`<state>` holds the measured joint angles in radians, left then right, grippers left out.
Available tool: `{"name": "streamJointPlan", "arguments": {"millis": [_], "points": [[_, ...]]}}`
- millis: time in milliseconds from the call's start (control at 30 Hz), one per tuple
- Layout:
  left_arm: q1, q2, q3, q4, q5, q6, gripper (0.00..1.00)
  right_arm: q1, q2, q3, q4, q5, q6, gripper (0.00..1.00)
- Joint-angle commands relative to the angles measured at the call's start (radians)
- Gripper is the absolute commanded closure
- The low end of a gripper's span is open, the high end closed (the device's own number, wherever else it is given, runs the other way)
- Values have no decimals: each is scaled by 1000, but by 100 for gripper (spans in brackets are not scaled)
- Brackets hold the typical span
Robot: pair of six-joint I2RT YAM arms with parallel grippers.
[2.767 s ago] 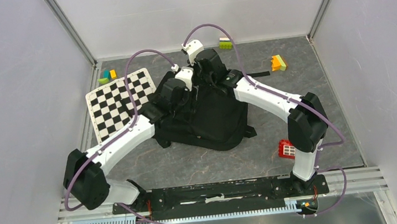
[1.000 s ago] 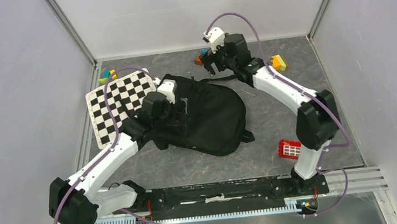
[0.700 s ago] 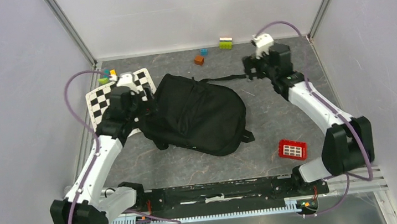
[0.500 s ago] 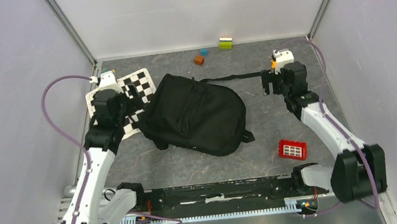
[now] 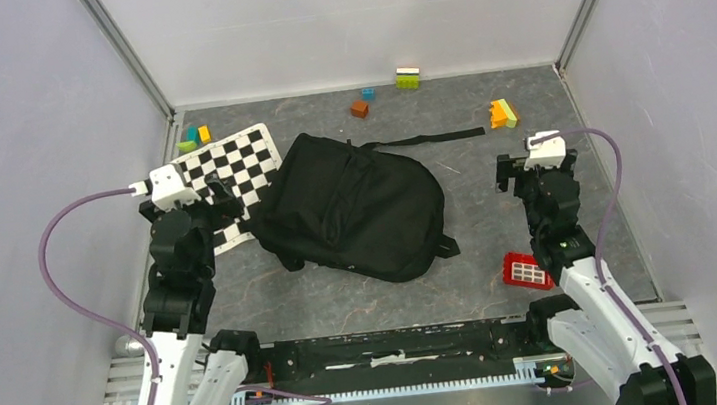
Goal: Pack the student bag
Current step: Reset both arms
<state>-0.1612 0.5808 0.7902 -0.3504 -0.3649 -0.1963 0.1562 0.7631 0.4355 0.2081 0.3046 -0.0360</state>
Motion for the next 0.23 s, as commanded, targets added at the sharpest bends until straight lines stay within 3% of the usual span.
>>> {"name": "streamJointPlan", "arguments": {"millis": [0,200], "points": [[0,-3,-3,36,-43,21,0,2,-30,-8,70,40,-25,2],[0,17,1,28,-32,16,0,0,-29,-4,67,47,-34,2]]}}
